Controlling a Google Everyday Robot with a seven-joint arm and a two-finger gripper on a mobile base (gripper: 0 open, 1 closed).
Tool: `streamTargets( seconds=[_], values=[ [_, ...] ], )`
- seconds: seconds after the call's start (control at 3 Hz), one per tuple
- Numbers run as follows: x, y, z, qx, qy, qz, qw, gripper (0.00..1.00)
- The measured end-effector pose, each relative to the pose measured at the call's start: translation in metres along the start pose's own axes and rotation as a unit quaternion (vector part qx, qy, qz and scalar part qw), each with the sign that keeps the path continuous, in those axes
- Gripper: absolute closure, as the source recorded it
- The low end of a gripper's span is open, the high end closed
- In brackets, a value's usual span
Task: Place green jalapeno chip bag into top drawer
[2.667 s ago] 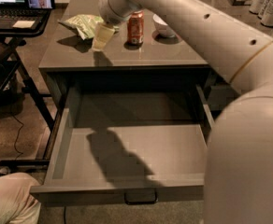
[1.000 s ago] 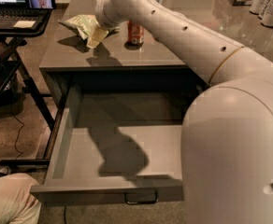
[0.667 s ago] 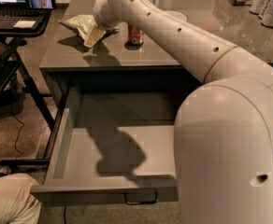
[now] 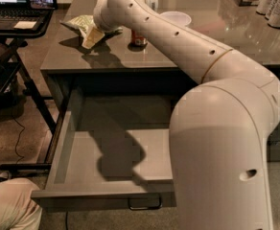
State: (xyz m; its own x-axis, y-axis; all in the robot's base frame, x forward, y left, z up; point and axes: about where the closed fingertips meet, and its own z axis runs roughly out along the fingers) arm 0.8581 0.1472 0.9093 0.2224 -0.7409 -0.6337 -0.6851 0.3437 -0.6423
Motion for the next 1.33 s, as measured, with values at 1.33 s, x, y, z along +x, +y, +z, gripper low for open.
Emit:
streamTargets(
  seconds=[1.33],
  values=[
    [0.012,0.005,0.025,-0.026,-0.044,0.079,0.9956,0.19]
  ],
)
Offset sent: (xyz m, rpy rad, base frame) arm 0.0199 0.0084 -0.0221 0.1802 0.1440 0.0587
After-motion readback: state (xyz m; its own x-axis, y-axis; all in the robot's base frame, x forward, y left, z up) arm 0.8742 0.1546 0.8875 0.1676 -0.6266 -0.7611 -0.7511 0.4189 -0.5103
